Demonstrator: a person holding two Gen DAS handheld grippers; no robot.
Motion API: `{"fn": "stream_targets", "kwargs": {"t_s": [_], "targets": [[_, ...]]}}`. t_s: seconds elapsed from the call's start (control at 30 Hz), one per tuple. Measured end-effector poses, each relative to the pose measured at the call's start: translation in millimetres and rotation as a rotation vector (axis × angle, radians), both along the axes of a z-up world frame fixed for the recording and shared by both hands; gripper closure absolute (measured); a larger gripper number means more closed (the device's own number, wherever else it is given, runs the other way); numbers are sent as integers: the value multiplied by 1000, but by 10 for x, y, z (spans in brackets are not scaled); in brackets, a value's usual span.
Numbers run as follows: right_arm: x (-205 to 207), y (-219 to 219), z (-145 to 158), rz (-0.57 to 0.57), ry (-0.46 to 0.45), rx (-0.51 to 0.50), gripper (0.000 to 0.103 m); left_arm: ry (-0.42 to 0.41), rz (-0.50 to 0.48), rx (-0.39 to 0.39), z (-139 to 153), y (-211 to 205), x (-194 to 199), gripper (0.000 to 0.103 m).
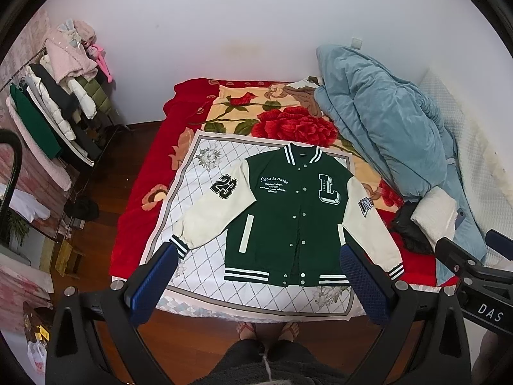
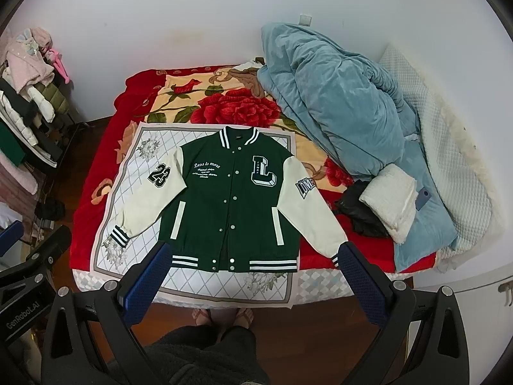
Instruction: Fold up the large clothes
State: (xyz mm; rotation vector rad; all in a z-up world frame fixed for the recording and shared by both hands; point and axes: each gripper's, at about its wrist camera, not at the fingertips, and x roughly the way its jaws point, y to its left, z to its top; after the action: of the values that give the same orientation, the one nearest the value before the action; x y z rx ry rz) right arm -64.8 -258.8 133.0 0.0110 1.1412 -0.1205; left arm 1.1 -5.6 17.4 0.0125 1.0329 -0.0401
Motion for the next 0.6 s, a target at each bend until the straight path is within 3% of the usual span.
{"fn": "stream_targets", "kwargs": {"t_s": [0.6], "targets": [[-31,6,24,-1,-5,7,0,-8,0,0,8,-18,-19,0]]}}
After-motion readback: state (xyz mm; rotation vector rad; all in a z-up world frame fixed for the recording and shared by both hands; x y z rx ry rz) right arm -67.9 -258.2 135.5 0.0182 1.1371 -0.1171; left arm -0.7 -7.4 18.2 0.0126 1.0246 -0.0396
